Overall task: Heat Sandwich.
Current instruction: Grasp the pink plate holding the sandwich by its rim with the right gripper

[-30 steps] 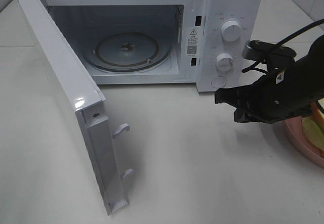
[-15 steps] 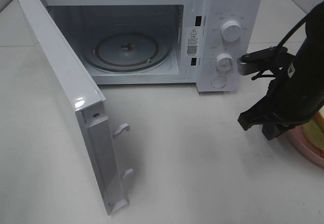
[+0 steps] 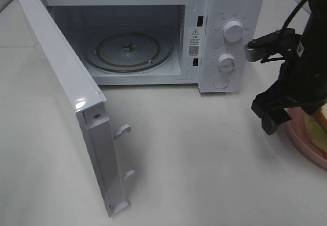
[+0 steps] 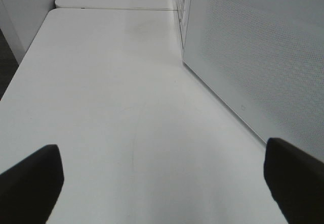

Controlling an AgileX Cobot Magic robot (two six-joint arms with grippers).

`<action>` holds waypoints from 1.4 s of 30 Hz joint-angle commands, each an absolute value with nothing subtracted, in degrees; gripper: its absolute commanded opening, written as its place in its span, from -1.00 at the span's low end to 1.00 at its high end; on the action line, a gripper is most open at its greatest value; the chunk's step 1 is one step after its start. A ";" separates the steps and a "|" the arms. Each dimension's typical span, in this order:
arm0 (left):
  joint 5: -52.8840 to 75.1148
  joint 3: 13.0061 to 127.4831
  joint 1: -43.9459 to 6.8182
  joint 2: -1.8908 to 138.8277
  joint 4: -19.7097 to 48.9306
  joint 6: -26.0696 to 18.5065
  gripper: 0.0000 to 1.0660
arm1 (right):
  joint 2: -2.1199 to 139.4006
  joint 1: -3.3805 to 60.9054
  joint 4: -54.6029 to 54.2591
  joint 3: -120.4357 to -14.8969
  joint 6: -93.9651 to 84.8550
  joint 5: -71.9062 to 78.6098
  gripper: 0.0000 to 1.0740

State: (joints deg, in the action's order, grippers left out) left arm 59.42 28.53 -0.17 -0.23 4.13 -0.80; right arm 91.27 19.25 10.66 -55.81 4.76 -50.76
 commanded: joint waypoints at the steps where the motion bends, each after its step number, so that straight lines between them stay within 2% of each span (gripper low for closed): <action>1: 59.24 28.36 -0.17 -1.60 4.07 -0.74 0.90 | 90.81 17.19 11.00 -56.09 4.70 -51.91 0.83; 17: 59.24 28.36 -0.17 -1.60 4.07 -0.74 0.90 | 90.99 7.45 9.80 -56.09 2.58 -51.45 0.67; 42: 59.24 28.36 -0.17 -1.60 4.07 -0.74 0.90 | 100.61 7.28 8.54 -56.09 3.72 -42.57 0.57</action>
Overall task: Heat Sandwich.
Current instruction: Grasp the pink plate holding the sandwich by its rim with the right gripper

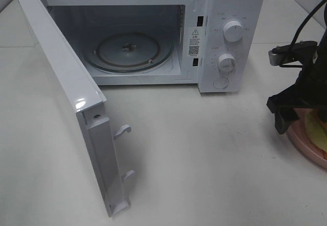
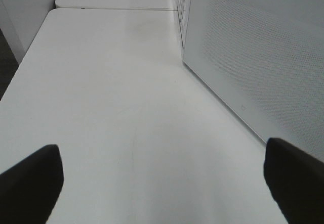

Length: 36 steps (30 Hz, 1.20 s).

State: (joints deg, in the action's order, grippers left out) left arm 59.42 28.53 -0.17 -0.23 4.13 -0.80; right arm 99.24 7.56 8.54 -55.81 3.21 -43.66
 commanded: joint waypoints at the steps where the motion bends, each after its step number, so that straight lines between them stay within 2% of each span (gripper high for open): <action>1: 59.24 28.36 -0.17 -1.60 4.07 -0.74 0.90 | 101.07 7.28 8.54 -56.09 3.78 -42.34 0.57; 18: 59.24 28.36 -0.17 -1.60 4.07 -0.74 0.90 | 109.32 7.28 11.34 -56.09 7.85 -35.70 0.52; 36: 59.24 28.36 -0.17 -1.60 4.07 -0.74 0.90 | 110.35 7.28 11.52 -56.09 7.85 -34.09 0.44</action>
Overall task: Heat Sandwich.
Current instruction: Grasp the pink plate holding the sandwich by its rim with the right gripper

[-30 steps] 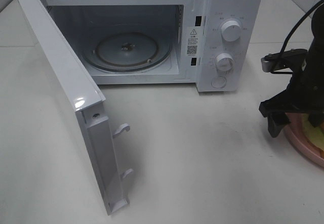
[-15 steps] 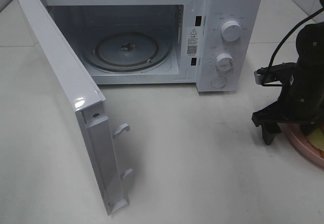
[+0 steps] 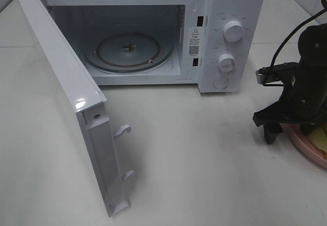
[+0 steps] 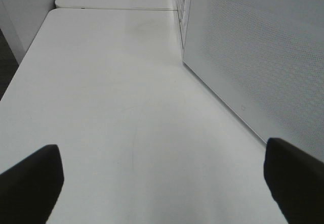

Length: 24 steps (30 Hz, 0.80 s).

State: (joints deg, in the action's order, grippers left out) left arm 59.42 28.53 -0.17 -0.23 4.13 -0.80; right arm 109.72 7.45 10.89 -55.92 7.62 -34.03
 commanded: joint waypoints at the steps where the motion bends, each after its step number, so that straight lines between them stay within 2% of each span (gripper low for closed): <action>1: 59.24 28.36 -0.17 -1.60 4.07 -0.74 0.90 | 110.52 7.28 11.52 -56.09 7.91 -34.21 0.41; 4: 59.24 28.36 -0.17 -1.60 4.07 -0.74 0.90 | 110.52 7.28 11.52 -56.09 8.02 -34.21 0.37; 7: 59.24 28.36 -0.17 -1.60 4.07 -0.74 0.90 | 110.52 7.28 11.57 -56.09 8.08 -34.55 0.11; 8: 59.24 28.36 -0.17 -1.60 4.07 -0.74 0.90 | 110.52 7.28 11.57 -56.09 8.08 -34.55 0.11; 9: 59.24 28.36 -0.17 -1.60 4.07 -0.74 0.90 | 110.52 7.28 11.69 -56.09 8.08 -34.78 -0.02; 10: 59.24 28.36 -0.17 -1.60 4.07 -0.74 0.90 | 110.52 7.28 12.15 -56.09 8.08 -35.18 -0.36; 11: 59.24 28.36 -0.17 -1.60 4.07 -0.74 0.90 | 110.52 7.28 12.49 -56.09 8.08 -35.29 -0.57; 12: 59.24 28.36 -0.17 -1.60 4.07 -0.74 0.90 | 110.52 7.28 12.78 -56.09 8.08 -35.35 -0.74; 13: 59.24 28.36 -0.17 -1.60 4.07 -0.74 0.90 | 110.52 7.28 12.78 -56.09 8.08 -35.35 -0.74; 14: 59.24 28.36 -0.17 -1.60 4.07 -0.74 0.90 | 110.52 7.28 13.24 -56.09 8.08 -35.35 -1.00; 24: 59.24 28.36 -0.17 -1.60 4.07 -0.74 0.90 | 110.52 7.28 13.46 -56.09 8.08 -35.87 -0.99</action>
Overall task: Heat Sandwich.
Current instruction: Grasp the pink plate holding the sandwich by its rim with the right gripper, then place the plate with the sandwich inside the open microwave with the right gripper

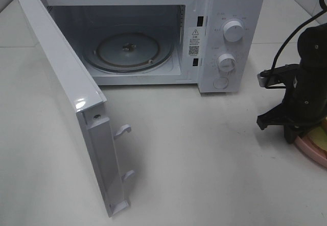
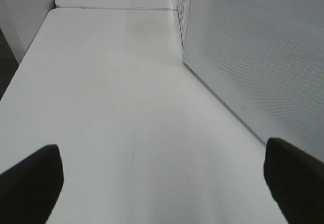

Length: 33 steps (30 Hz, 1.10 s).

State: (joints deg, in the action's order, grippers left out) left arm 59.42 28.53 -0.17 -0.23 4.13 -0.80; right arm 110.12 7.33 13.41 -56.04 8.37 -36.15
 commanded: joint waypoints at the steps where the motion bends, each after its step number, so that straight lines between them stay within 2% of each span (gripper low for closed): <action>1: 59.24 28.36 -0.17 -1.60 4.07 -0.74 0.90 | 110.52 7.39 13.69 -56.09 8.08 -36.15 -0.99; 13: 59.24 28.36 -0.17 -1.60 4.07 -0.74 0.90 | 110.12 7.51 17.65 -56.09 11.29 -39.25 -0.99; 21: 59.24 28.36 -0.17 -1.60 4.07 -0.74 0.90 | 108.00 10.77 23.49 -56.09 16.04 -42.51 -0.99; 33: 59.24 28.36 -0.17 -1.60 4.07 -0.74 0.90 | 103.99 12.43 24.35 -55.23 16.04 -47.67 -0.99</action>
State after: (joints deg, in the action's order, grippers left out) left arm 59.42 28.53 -0.17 -0.23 4.13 -0.80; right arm 105.42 11.86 22.92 -55.75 15.36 -46.07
